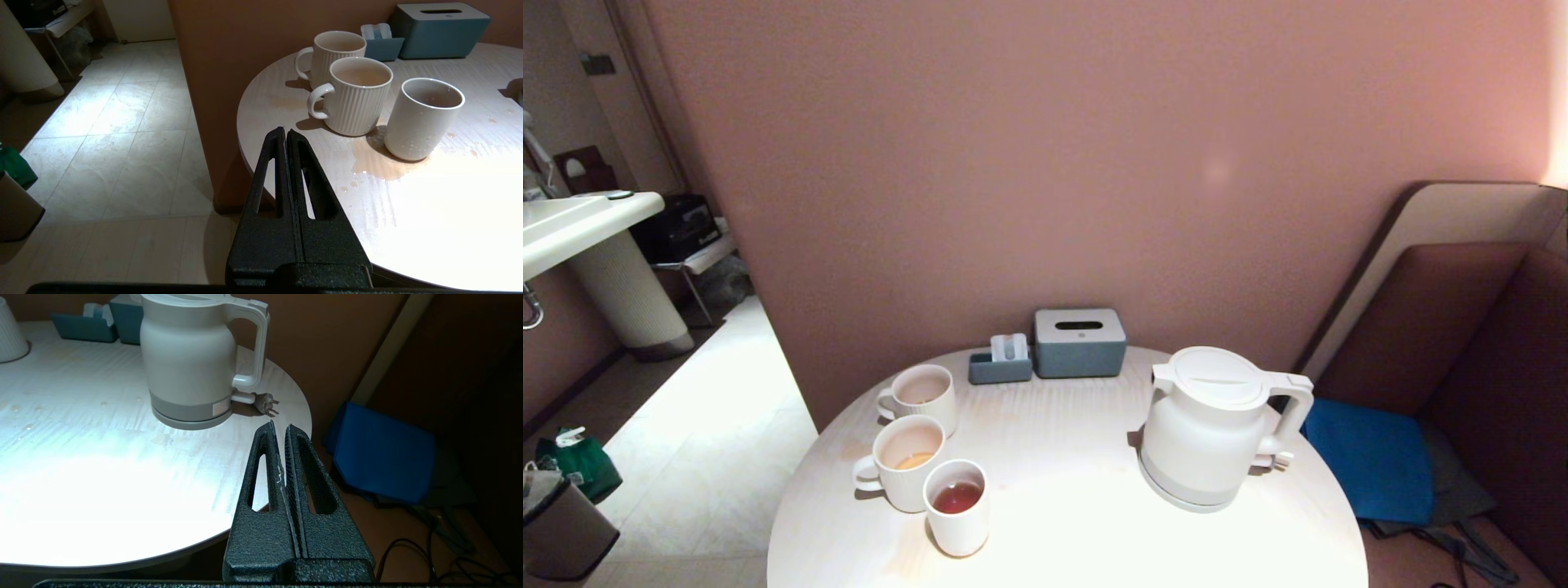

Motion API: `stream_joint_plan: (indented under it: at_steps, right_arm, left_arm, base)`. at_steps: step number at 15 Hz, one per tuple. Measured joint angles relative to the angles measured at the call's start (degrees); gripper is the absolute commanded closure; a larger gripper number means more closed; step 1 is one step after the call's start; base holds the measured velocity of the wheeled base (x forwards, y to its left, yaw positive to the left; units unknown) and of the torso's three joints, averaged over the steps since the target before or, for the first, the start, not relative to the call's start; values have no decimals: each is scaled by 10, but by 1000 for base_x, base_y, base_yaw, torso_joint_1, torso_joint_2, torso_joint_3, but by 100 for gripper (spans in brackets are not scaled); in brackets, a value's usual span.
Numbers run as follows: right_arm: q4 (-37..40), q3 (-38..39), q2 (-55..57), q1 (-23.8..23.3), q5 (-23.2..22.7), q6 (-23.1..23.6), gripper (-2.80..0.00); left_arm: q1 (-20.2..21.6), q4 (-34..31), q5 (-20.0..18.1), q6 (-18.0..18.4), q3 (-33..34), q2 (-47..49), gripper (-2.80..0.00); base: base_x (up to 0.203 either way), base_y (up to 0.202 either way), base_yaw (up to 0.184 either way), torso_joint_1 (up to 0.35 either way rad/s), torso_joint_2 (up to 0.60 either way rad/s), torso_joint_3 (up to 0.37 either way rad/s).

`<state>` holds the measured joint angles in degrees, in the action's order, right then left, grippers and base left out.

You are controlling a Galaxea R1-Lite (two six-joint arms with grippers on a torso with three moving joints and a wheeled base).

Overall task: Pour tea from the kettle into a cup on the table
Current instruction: Pick up the cup

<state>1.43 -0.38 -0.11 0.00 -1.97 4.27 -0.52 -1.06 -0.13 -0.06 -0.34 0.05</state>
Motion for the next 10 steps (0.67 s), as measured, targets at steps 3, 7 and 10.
stream_joint_plan:
  at_steps: [3, 7, 10]
  right_arm:
    - [-4, 0, 0, 0, 10, -31, 0]
    - [-4, 0, 0, 0, 13, -35, 0]
    - [-4, 0, 0, 0, 13, -35, 0]
  left_arm:
    - [0, 0, 0, 0, 0, 0, 0]
    - [0, 0, 0, 0, 0, 0, 0]
    - [0, 0, 0, 0, 0, 0, 0]
  base:
    - [0, 0, 0, 0, 0, 0]
    - [0, 0, 0, 0, 0, 0]
    - [0, 0, 0, 0, 0, 0]
